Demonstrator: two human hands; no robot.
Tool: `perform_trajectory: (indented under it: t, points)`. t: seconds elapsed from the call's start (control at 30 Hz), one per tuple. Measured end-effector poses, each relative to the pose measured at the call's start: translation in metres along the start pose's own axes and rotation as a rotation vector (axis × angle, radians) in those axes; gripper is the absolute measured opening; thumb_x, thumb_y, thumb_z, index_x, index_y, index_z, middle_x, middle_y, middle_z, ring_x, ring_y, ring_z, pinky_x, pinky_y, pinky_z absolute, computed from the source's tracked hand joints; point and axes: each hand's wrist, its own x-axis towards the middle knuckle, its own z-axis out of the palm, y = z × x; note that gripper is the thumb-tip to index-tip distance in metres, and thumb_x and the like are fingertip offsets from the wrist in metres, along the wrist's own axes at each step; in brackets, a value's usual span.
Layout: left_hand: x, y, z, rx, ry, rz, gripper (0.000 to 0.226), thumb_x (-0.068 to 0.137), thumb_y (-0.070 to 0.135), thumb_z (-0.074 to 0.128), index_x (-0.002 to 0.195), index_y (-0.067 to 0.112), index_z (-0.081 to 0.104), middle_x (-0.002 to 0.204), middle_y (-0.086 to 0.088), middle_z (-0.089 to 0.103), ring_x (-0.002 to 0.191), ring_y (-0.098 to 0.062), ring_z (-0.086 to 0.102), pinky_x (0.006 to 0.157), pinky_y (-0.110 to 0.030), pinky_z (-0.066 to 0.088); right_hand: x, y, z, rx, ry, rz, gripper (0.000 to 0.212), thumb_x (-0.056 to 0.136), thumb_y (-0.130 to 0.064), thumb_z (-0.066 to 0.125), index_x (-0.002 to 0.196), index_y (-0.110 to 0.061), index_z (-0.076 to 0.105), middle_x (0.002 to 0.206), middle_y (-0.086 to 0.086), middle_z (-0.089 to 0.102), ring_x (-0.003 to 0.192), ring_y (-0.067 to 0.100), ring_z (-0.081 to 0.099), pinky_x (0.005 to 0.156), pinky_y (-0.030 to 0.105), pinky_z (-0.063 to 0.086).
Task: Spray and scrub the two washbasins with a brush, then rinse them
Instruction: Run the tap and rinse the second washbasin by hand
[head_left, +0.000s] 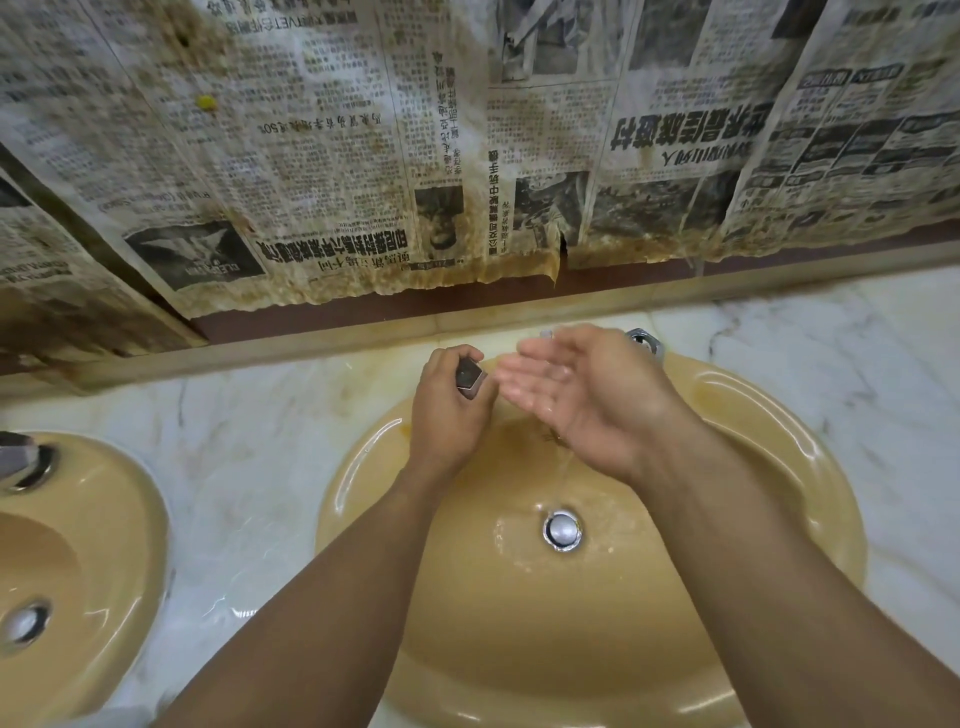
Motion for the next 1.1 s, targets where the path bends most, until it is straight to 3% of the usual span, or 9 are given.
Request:
perform_trajectory:
  t: [0.1, 0.2, 0.3, 0.4, 0.5, 0.67, 0.77, 0.97, 1.1]
  points:
    - [0.000, -0.005, 0.000, 0.114, -0.006, 0.114, 0.036, 0.090, 0.042, 0.052, 0.112, 0.014, 0.062, 0.097, 0.004, 0.055, 0.084, -0.013, 0.053, 0.069, -0.020, 0.043, 0.016, -0.006, 0.029, -0.155, -0.039, -0.019, 0.044, 0.106, -0.026, 0.048, 0.135, 0.008, 0.051, 0.135, 0.028, 0.057, 0.126, 0.038, 0.058, 0.108, 0.046, 0.049]
    - [-0.003, -0.010, 0.005, 0.229, 0.016, 0.174, 0.036, 0.098, 0.032, 0.049, 0.124, 0.011, 0.061, 0.111, 0.000, 0.057, 0.098, -0.019, 0.054, 0.083, -0.034, 0.050, 0.024, -0.003, 0.032, -0.239, -0.027, -0.016, 0.051, 0.105, -0.030, 0.053, 0.144, 0.003, 0.045, 0.141, 0.022, 0.054, 0.131, 0.033, 0.054, 0.111, 0.044, 0.047]
    - [-0.005, -0.011, 0.013, 0.407, 0.115, 0.256, 0.037, 0.106, 0.026, 0.048, 0.132, 0.003, 0.062, 0.127, -0.012, 0.062, 0.116, -0.025, 0.050, 0.102, -0.038, 0.046, 0.021, 0.002, 0.013, -0.158, 0.124, -0.164, 0.031, 0.104, -0.024, 0.053, 0.118, 0.002, 0.063, 0.112, 0.017, 0.070, 0.102, 0.026, 0.071, 0.094, 0.036, 0.058]
    - [-0.005, -0.007, 0.020, 0.538, 0.214, 0.407, 0.033, 0.107, 0.021, 0.046, 0.121, 0.000, 0.068, 0.118, -0.014, 0.067, 0.112, -0.024, 0.048, 0.098, -0.043, 0.051, 0.020, 0.011, -0.025, 0.077, 0.395, -0.344, 0.023, 0.096, -0.005, 0.051, 0.078, -0.004, 0.065, 0.076, 0.016, 0.065, 0.060, 0.021, 0.065, 0.056, 0.023, 0.053]
    - [-0.003, -0.007, 0.016, 0.416, 0.171, 0.378, 0.020, 0.105, 0.022, 0.056, 0.108, 0.008, 0.070, 0.110, -0.003, 0.067, 0.102, -0.022, 0.052, 0.091, -0.038, 0.051, 0.024, 0.038, -0.065, 0.138, 0.579, -0.219, 0.025, 0.099, -0.010, 0.044, 0.087, -0.006, 0.066, 0.086, 0.013, 0.068, 0.068, 0.021, 0.066, 0.063, 0.026, 0.053]
    - [0.013, -0.005, -0.006, 0.126, -0.038, 0.054, 0.017, 0.083, 0.032, 0.082, 0.091, 0.030, 0.068, 0.095, 0.012, 0.066, 0.085, -0.009, 0.062, 0.079, -0.032, 0.054, 0.038, 0.081, -0.081, 0.486, 0.314, 0.292, 0.040, 0.108, -0.019, 0.034, 0.124, 0.010, 0.057, 0.115, 0.029, 0.067, 0.112, 0.039, 0.064, 0.095, 0.046, 0.051]
    - [0.014, -0.005, -0.014, 0.098, -0.152, 0.024, 0.036, 0.073, 0.030, 0.089, 0.099, 0.034, 0.064, 0.096, 0.012, 0.065, 0.081, -0.003, 0.059, 0.074, -0.024, 0.050, 0.047, 0.073, -0.063, 0.606, 0.190, 0.296, 0.042, 0.108, -0.017, 0.037, 0.125, 0.017, 0.054, 0.110, 0.035, 0.068, 0.113, 0.044, 0.063, 0.103, 0.048, 0.049]
    - [0.002, -0.009, -0.022, 0.191, -0.202, 0.033, 0.081, 0.081, 0.037, 0.086, 0.147, 0.025, 0.041, 0.126, 0.011, 0.058, 0.099, 0.000, 0.058, 0.085, -0.009, 0.045, 0.052, 0.059, -0.054, 0.694, 0.056, 0.265, 0.045, 0.106, -0.017, 0.038, 0.129, 0.020, 0.053, 0.121, 0.038, 0.063, 0.121, 0.047, 0.059, 0.112, 0.050, 0.044]
    - [-0.008, -0.011, -0.022, 0.367, -0.142, -0.042, 0.093, 0.087, 0.053, 0.077, 0.158, 0.021, 0.025, 0.111, 0.018, 0.064, 0.107, -0.010, 0.054, 0.110, -0.032, 0.039, 0.053, 0.068, -0.065, 0.735, 0.040, 0.261, 0.048, 0.110, -0.023, 0.036, 0.132, 0.016, 0.052, 0.120, 0.037, 0.064, 0.119, 0.047, 0.061, 0.110, 0.050, 0.045]
